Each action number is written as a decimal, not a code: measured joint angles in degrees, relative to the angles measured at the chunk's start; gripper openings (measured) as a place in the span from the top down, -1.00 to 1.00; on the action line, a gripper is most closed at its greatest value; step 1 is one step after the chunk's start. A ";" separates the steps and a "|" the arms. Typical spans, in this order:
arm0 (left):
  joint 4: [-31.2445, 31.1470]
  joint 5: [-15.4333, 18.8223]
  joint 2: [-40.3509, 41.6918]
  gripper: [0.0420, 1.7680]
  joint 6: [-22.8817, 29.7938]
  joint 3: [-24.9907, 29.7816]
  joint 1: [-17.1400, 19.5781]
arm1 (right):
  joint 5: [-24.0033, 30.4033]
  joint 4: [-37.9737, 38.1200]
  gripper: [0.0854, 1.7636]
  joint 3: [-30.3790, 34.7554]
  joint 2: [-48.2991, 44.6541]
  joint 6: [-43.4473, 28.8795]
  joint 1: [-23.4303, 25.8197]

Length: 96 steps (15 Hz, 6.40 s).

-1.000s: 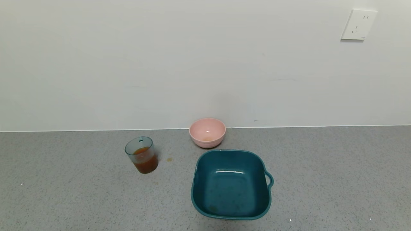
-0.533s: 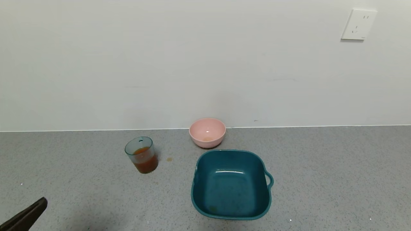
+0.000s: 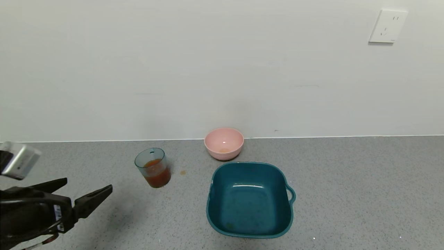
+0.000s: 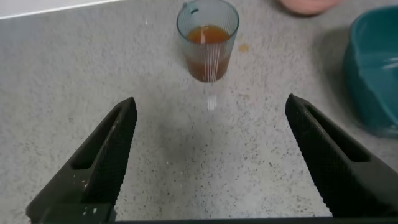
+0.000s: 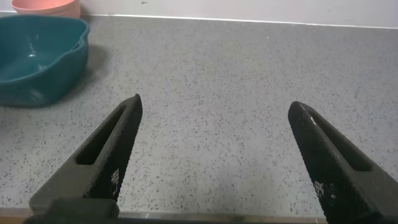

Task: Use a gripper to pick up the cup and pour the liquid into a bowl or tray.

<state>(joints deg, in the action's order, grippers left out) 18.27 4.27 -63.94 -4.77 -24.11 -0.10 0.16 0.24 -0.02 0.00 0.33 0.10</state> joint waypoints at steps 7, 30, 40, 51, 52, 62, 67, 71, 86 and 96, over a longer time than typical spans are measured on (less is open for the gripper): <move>14.17 0.24 -17.24 -0.94 -2.73 4.80 -0.15 | 0.00 0.20 -0.94 -0.07 0.00 -0.04 0.00; 55.92 0.00 -53.75 -0.94 2.10 1.46 -3.73 | 0.00 0.30 -0.94 -0.07 0.00 -0.09 0.00; 66.87 -1.57 -59.95 -0.94 3.84 1.66 -4.78 | -0.02 0.27 -0.94 -0.07 0.00 -0.11 0.00; 71.17 -1.60 -63.62 -0.94 4.46 1.51 -4.83 | -0.02 0.28 -0.94 -0.09 0.00 -0.09 0.00; 71.17 -1.60 -63.71 -0.94 4.39 1.29 -4.83 | 0.00 0.27 -0.94 -0.09 0.00 -0.09 0.00; 71.17 -2.15 -63.76 -0.94 4.24 0.22 -5.52 | 0.00 0.27 -0.94 -0.13 0.00 -0.06 0.00; 71.08 -2.16 -63.76 -0.44 4.14 -0.06 -5.63 | 0.02 0.28 -0.94 -0.09 0.00 -0.04 0.00; 71.08 -2.23 -63.67 -0.41 4.14 -0.05 -5.61 | 0.02 0.28 -0.94 -0.07 0.00 -0.06 0.00; 45.62 -4.51 -48.10 -0.40 2.66 -9.01 -6.84 | 0.02 0.28 -0.94 -0.07 0.00 -0.09 0.00; 22.04 -12.64 -43.42 -0.40 -1.34 -29.72 -11.89 | 0.05 0.28 -0.94 -0.07 0.00 -0.04 0.00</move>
<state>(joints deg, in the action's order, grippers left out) 40.31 -8.37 -107.36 -6.11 -53.83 -11.98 0.21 0.52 -0.10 0.00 0.29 0.10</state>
